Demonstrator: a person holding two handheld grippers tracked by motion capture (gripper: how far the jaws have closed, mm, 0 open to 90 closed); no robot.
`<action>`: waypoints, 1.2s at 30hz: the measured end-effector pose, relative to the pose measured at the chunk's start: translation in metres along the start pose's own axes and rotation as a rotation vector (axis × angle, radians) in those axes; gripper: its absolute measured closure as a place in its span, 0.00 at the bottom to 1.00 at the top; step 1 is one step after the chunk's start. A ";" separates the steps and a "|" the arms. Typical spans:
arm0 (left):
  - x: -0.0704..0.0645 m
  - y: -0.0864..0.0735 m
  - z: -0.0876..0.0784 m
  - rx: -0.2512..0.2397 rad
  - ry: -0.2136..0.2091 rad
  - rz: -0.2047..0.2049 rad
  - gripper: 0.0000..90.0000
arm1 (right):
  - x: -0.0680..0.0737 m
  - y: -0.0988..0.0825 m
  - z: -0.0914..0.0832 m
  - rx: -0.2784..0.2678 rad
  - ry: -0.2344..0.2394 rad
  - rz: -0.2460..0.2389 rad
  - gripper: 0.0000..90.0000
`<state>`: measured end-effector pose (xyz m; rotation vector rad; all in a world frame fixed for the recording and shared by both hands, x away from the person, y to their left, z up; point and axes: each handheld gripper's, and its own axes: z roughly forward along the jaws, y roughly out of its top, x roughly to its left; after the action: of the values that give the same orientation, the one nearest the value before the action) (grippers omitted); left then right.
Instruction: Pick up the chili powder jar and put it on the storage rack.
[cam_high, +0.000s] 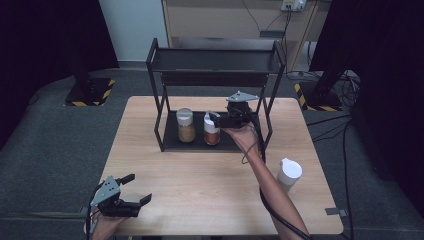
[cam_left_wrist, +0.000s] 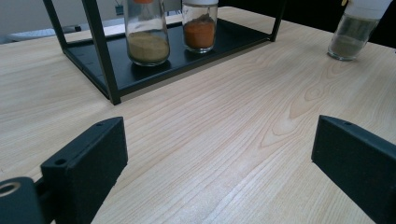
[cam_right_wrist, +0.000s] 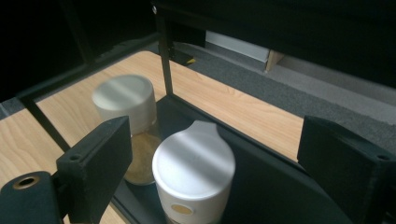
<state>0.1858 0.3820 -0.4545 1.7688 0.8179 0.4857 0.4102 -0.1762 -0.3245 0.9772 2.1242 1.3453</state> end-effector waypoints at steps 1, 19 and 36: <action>0.000 0.000 0.000 0.000 0.000 0.000 0.03 | 0.000 0.003 -0.004 -0.003 -0.002 -0.007 0.12; 0.000 0.000 0.000 0.000 -0.002 -0.002 0.03 | 0.004 0.010 -0.078 -0.017 0.065 -0.049 0.09; 0.002 -0.001 -0.001 -0.010 -0.007 -0.015 0.03 | 0.015 -0.016 -0.150 -0.069 0.121 -0.129 0.10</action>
<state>0.1861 0.3843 -0.4557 1.7537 0.8216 0.4728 0.2928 -0.2580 -0.2749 0.7346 2.1721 1.4354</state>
